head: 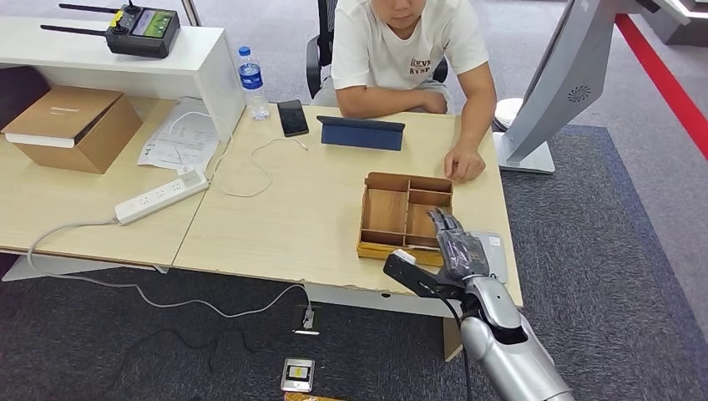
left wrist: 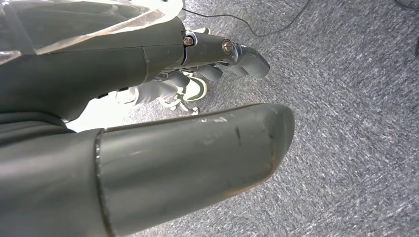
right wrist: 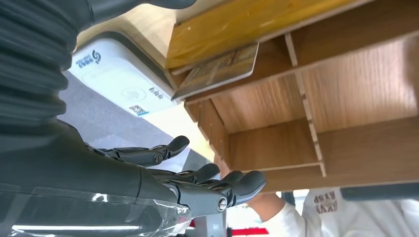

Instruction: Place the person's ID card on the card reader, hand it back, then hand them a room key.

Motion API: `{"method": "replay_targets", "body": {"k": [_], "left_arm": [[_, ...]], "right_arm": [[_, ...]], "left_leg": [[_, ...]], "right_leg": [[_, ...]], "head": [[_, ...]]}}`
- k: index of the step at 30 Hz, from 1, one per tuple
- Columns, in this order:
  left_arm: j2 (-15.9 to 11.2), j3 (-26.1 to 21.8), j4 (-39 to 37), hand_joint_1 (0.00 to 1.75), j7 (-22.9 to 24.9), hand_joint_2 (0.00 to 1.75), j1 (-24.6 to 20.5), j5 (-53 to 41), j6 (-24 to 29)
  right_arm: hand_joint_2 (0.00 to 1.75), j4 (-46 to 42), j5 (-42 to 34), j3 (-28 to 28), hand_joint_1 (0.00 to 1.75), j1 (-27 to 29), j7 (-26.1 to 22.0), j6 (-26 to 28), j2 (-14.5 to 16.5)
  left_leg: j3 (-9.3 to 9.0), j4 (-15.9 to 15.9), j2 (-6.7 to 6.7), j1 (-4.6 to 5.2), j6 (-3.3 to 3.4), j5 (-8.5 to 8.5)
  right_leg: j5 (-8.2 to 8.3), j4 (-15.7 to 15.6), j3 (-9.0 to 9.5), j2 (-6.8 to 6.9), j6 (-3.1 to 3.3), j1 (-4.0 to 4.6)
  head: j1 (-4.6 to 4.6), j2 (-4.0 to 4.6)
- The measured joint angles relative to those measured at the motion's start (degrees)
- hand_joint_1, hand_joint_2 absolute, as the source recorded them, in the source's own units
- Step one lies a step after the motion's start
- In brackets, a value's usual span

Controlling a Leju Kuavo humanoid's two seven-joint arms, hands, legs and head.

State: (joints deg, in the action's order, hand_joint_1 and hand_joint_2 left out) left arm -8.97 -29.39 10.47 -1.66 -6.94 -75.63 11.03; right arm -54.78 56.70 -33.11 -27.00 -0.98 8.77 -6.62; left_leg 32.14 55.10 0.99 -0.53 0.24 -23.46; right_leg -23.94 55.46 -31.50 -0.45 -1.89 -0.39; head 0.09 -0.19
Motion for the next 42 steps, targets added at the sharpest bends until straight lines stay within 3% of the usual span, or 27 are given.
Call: {"method": "replay_targets", "body": {"k": [10, 42], "left_arm": [[0.02, -0.01, 0.0, 0.0, -0.07, 0.0, 0.04, -0.25, 0.23], [0.44, -0.01, 0.0, 0.0, -0.46, 0.0, 0.05, -0.83, 0.45]], "right_arm": [[1.75, 5.25, 1.51, 0.49, 0.0, -1.4, 0.33, 6.56, -0.03], [1.75, 8.92, -0.09, 1.18, 0.0, -2.34, -1.4, 4.37, 1.97]], "left_leg": [[0.0, 0.0, 0.0, 0.0, 0.0, 0.0], [0.0, 0.0, 0.0, 0.0, 0.0, 0.0]], "right_leg": [[0.0, 0.0, 0.0, 0.0, 0.0, 0.0], [0.0, 0.0, 0.0, 0.0, 0.0, 0.0]], "head": [[0.0, 0.0], [0.0, -0.01]]}}
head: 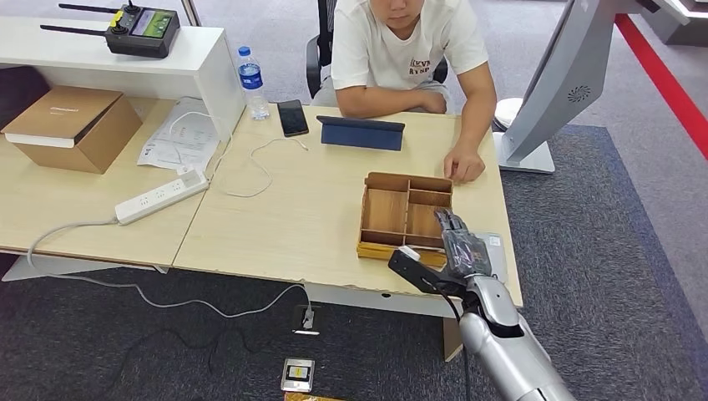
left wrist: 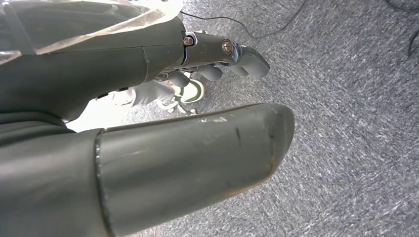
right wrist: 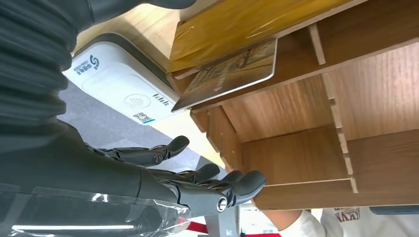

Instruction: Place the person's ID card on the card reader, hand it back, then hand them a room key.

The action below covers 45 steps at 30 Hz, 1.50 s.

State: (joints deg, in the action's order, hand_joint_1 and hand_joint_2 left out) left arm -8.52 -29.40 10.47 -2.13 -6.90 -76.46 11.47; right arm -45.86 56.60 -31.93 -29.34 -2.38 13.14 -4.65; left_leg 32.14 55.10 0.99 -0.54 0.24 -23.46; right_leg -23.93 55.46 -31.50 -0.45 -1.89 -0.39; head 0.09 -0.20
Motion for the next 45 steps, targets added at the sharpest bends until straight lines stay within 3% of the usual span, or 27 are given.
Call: {"method": "replay_targets", "body": {"k": [15, 19, 45], "left_arm": [[0.07, 0.01, 0.0, 0.0, -0.68, 0.0, 0.01, -0.22, 0.18], [0.07, 0.02, 0.0, 0.0, -0.78, 0.0, 0.01, -0.33, 0.18], [0.46, 0.0, 0.0, 0.0, -0.46, 0.0, 0.02, 0.09, 0.26]], "right_arm": [[1.75, -0.02, -0.85, -0.02, 0.01, 0.01, 0.02, -0.9, 0.87], [1.75, -0.02, -1.19, -0.02, 1.71, 0.02, 0.06, -1.07, 0.87], [1.75, -0.44, -3.27, -0.02, 1.75, 0.06, 0.55, -2.21, 0.79]], "left_leg": [[0.0, 0.0, 0.0, 0.0, 0.0, 0.0], [0.0, 0.0, 0.0, 0.0, 0.0, 0.0], [0.0, 0.0, 0.0, 0.0, 0.0, 0.0]], "right_leg": [[0.0, 0.0, 0.0, 0.0, 0.0, 0.0], [0.0, 0.0, -0.01, 0.0, 0.0, 0.0], [0.0, 0.0, -0.01, -0.01, 0.0, 0.0]], "head": [[0.0, 0.0], [0.01, 0.01], [0.01, 0.01]]}}
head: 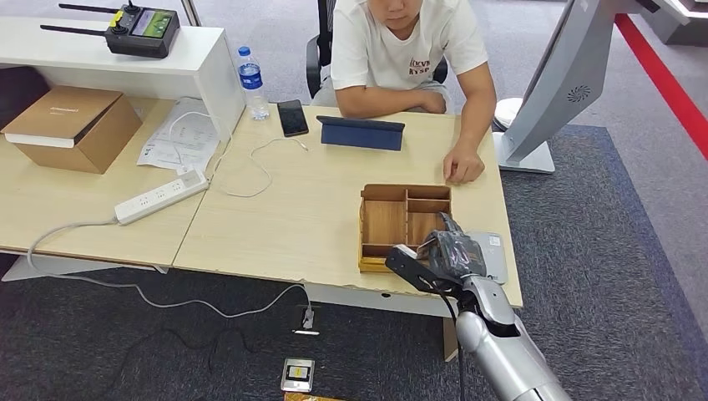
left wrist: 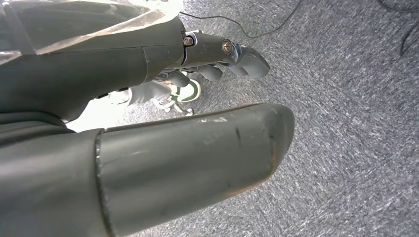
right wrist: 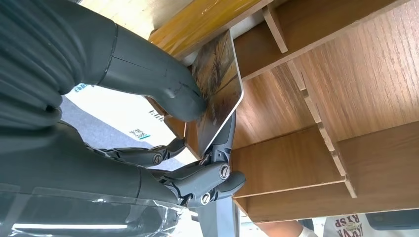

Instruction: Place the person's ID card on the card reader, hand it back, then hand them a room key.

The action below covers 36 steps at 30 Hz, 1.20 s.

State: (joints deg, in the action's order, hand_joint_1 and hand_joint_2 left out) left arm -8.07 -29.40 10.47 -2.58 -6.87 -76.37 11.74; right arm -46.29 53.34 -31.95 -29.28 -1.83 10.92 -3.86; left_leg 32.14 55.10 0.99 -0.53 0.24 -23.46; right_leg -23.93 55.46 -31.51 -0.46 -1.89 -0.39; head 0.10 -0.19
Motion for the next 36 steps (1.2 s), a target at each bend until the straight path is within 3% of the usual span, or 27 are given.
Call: {"method": "replay_targets", "body": {"k": [9, 26, 32, 36], "left_arm": [[0.04, 0.0, 0.0, 0.0, -0.65, 0.0, 0.05, -0.05, 0.46], [0.09, 0.02, 0.0, 0.0, -1.89, 0.0, 0.17, -0.83, 0.69], [0.06, 0.02, 0.0, 0.0, -2.56, 0.0, 0.17, -1.53, 0.68], [-0.01, 0.06, 0.0, 0.0, -3.96, 0.0, 0.13, -2.7, 0.65]], "right_arm": [[1.75, -3.76, -1.73, 0.66, 1.75, -1.12, -0.08, 1.21, -0.68], [1.75, -17.75, -3.87, 6.06, 1.75, -9.51, 0.2, -1.52, -3.9], [1.75, -17.43, -3.33, 6.2, 1.75, -10.3, -1.2, -1.36, -4.09], [1.75, -12.75, -3.4, 6.13, 1.75, -13.09, -3.96, 0.52, -4.03]], "left_leg": [[0.0, 0.0, 0.0, 0.0, 0.0, 0.01], [-0.01, 0.01, -0.01, 0.0, -0.01, 0.02], [0.01, 0.01, 0.0, 0.0, -0.01, 0.02], [0.02, 0.01, 0.01, 0.01, -0.01, 0.03]], "right_leg": [[0.01, 0.0, 0.0, 0.0, 0.0, 0.0], [0.03, 0.0, 0.0, 0.0, 0.0, -0.01], [0.03, 0.0, 0.0, 0.0, 0.01, 0.0], [0.03, 0.01, 0.01, 0.0, 0.0, 0.0]], "head": [[-0.01, 0.01], [0.0, 0.0], [-0.01, 0.01], [0.0, 0.0]]}}
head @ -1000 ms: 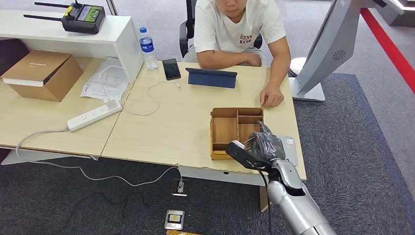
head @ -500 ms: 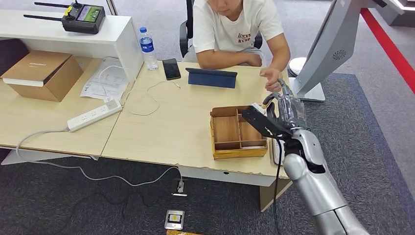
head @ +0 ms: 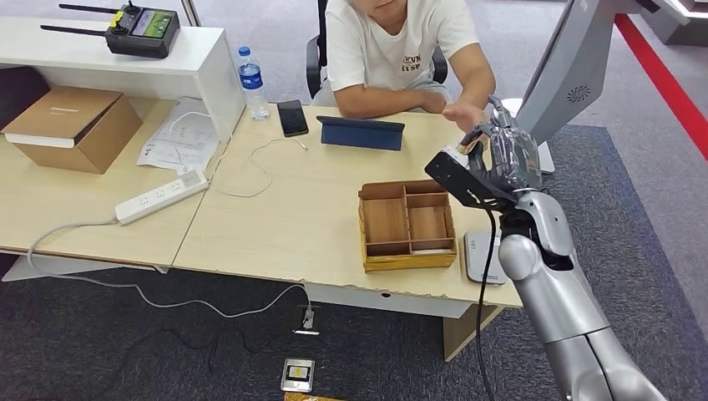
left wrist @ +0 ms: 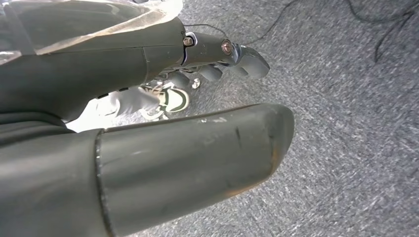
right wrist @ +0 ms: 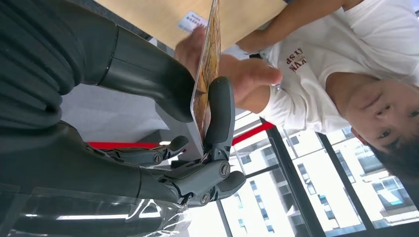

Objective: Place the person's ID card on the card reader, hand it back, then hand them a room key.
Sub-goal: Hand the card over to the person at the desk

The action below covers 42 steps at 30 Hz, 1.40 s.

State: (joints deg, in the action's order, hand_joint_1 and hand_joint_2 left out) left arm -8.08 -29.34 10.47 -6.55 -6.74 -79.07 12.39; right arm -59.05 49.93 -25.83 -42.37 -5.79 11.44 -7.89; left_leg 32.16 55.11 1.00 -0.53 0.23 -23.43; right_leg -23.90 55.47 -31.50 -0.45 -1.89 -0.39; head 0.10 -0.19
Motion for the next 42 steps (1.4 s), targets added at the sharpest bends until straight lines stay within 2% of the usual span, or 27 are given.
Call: {"method": "replay_targets", "body": {"k": [5, 11, 20, 21, 25, 29, 42], "left_arm": [[-0.11, 0.13, 0.0, 0.0, -1.36, 0.0, -0.01, -1.49, -0.04], [-0.32, 0.36, 0.0, 0.0, -1.74, 0.0, -0.01, -1.83, -0.03], [-0.46, 0.78, 0.0, 0.0, -1.28, 0.0, -0.01, -1.69, -0.07], [-0.48, 0.85, 0.0, 0.0, -1.25, 0.0, -0.01, -1.69, -0.08], [-0.5, 1.02, 0.0, 0.0, -1.06, 0.0, 0.01, -1.7, -0.14], [-0.51, 1.09, 0.0, 0.0, -0.89, 0.0, 0.02, -1.7, -0.23], [-0.51, 1.19, 0.0, 0.0, -0.34, 0.0, 0.04, -1.53, -0.39]], "right_arm": [[1.75, 9.63, 0.62, -0.14, 1.75, -6.62, -2.61, 0.73, 0.81], [1.75, 19.76, 2.16, -0.48, 1.75, -13.49, -2.8, -0.24, 2.97], [1.75, 29.66, 4.21, -1.08, 1.75, -17.88, -1.26, -1.57, 6.53], [1.75, 30.31, 4.34, -1.16, 1.71, -18.0, -1.15, -1.55, 6.79], [1.75, 32.38, 4.44, -1.43, 0.0, -18.31, -1.03, -1.31, 7.51], [0.0, 34.25, 4.42, -1.63, 0.0, -18.57, -1.13, -0.48, 8.34], [0.0, 36.91, 2.59, -1.84, 0.0, -19.19, -2.0, 2.87, 9.33]], "left_leg": [[0.01, 0.0, 0.01, 0.01, 0.02, 0.03], [0.03, 0.0, 0.0, 0.0, 0.02, 0.03], [0.03, 0.0, 0.0, -0.01, 0.02, 0.03], [0.03, 0.0, 0.0, -0.01, 0.02, 0.03], [0.03, 0.0, 0.0, 0.0, 0.02, 0.03], [0.03, 0.01, 0.0, 0.0, 0.02, 0.03], [0.02, 0.0, 0.0, 0.0, 0.02, 0.03]], "right_leg": [[0.03, 0.02, -0.01, 0.0, -0.02, 0.0], [0.03, 0.03, -0.02, 0.02, -0.02, 0.0], [0.01, 0.03, -0.03, 0.02, 0.0, 0.01], [0.01, 0.03, -0.03, 0.02, 0.0, 0.01], [0.01, 0.03, -0.03, 0.01, 0.0, 0.01], [0.01, 0.03, -0.03, 0.01, 0.0, 0.0], [0.01, 0.03, -0.04, 0.01, 0.0, 0.0]], "head": [[-0.01, 0.0], [0.0, 0.0], [-0.01, -0.01], [-0.01, -0.01], [0.0, -0.01], [0.0, -0.01], [-0.01, 0.0]]}}
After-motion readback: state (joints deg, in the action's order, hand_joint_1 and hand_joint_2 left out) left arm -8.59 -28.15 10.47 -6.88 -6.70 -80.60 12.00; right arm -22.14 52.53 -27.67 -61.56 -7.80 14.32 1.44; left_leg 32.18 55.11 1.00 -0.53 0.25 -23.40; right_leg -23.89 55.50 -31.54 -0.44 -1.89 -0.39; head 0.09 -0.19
